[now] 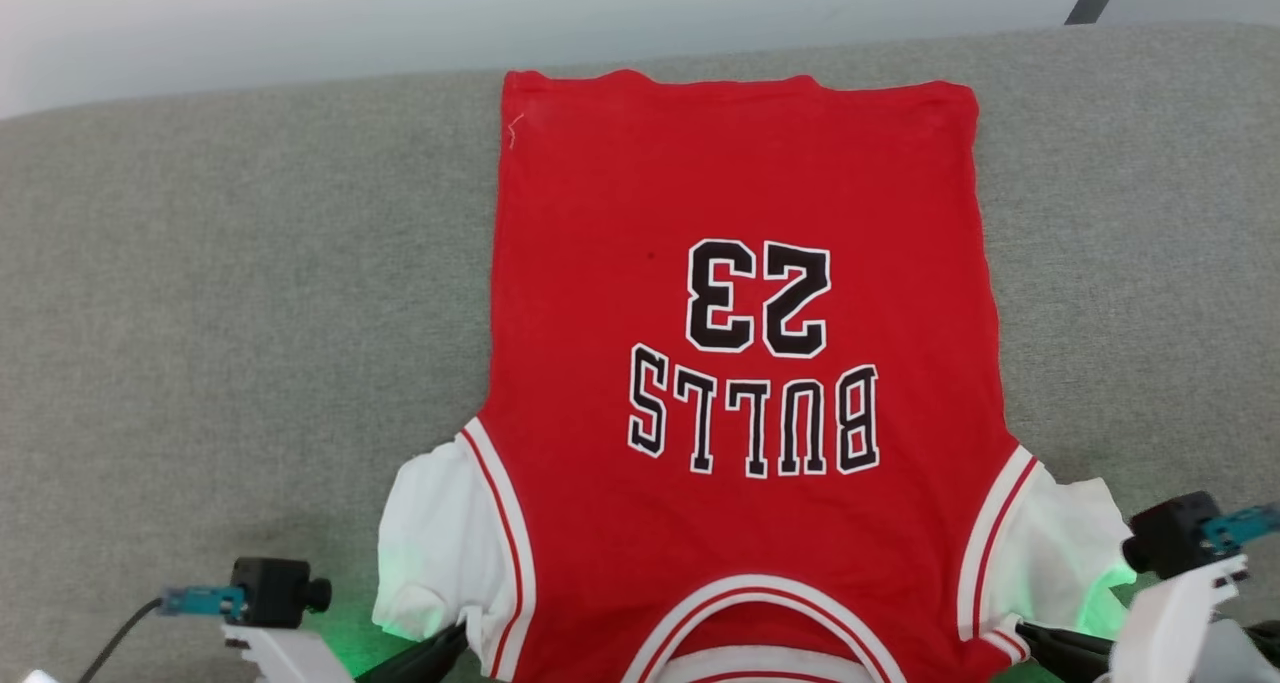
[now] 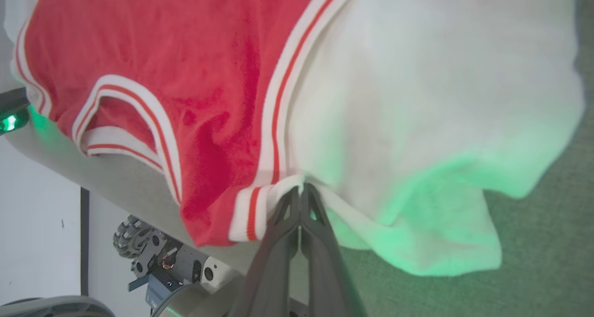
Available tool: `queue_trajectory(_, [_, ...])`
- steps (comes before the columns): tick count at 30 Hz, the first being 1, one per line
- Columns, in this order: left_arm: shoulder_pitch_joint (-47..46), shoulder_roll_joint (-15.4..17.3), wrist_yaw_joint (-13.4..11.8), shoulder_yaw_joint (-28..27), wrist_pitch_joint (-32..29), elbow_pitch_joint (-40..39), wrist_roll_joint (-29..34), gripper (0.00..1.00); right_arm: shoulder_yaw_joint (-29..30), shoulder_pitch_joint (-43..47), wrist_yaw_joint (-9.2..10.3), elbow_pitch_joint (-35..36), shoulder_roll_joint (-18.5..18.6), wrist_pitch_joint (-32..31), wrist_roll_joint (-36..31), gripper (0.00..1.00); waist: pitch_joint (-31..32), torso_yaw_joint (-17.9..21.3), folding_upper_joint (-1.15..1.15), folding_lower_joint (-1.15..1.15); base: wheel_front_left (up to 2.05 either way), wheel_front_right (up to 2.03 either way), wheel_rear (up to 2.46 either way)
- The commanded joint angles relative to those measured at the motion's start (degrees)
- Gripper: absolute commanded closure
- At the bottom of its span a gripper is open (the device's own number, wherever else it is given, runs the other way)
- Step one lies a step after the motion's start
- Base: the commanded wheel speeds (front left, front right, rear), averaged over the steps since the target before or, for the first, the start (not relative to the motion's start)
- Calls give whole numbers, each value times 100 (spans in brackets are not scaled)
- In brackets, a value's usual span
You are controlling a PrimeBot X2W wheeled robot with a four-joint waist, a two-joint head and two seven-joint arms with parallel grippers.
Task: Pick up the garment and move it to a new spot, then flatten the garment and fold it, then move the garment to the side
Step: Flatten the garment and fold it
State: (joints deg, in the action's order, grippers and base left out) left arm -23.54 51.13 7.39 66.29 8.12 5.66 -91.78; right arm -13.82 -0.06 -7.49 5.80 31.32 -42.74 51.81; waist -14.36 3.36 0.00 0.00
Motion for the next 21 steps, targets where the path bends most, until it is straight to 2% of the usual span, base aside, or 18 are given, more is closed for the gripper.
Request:
queue_trajectory(1, [-64, -135, -1, 18, 16, 219, 85, 100, -83, -108, 0, -172, -75, 83, -278, 100, -19, -18, 0, 0, 0, 0, 0])
queue_trajectory(7, [-153, -483, -33, 161, -4, 924, 346, 100, -386, -303, 5, -787, -292, 469, -883, 100, -63, -33, 0, 0, 0, 0, 0])
queue_trajectory(12, [-215, -667, -41, 195, -31, 1147, 362, 100, -669, -492, 10, -1153, -414, 808, -1096, 99, -111, 28, 0, 0, 0, 0, 0])
queue_trajectory(13, [-216, -672, -41, 195, -28, 1165, 362, 100, -696, -538, 11, -1195, -429, 861, -1108, 89, -121, 47, 0, 0, 0, 0, 0])
queue_trajectory(15, [-225, -683, -41, 183, -5, 1182, 355, 100, -778, -623, 12, -1238, -402, 984, -1203, 57, -139, 90, 0, 0, 0, 0, 0])
queue_trajectory(16, [-212, -681, -41, 177, 16, 1179, 346, 100, -790, -662, 15, -1249, -414, 1046, -1200, 22, -141, 117, 0, 0, 0, 0, 0])
queue_trajectory(17, [-195, -680, -41, 171, 38, 1167, 338, 100, -789, -690, 18, -1239, -429, 1074, -1179, 0, -146, 140, 0, 0, 0, 0, 0])
queue_trajectory(21, [-145, -692, -39, 155, 123, 1037, 330, 100, -719, -627, 18, -848, -216, 972, -1128, 0, -162, 182, 0, 0, 0, 0, 0])
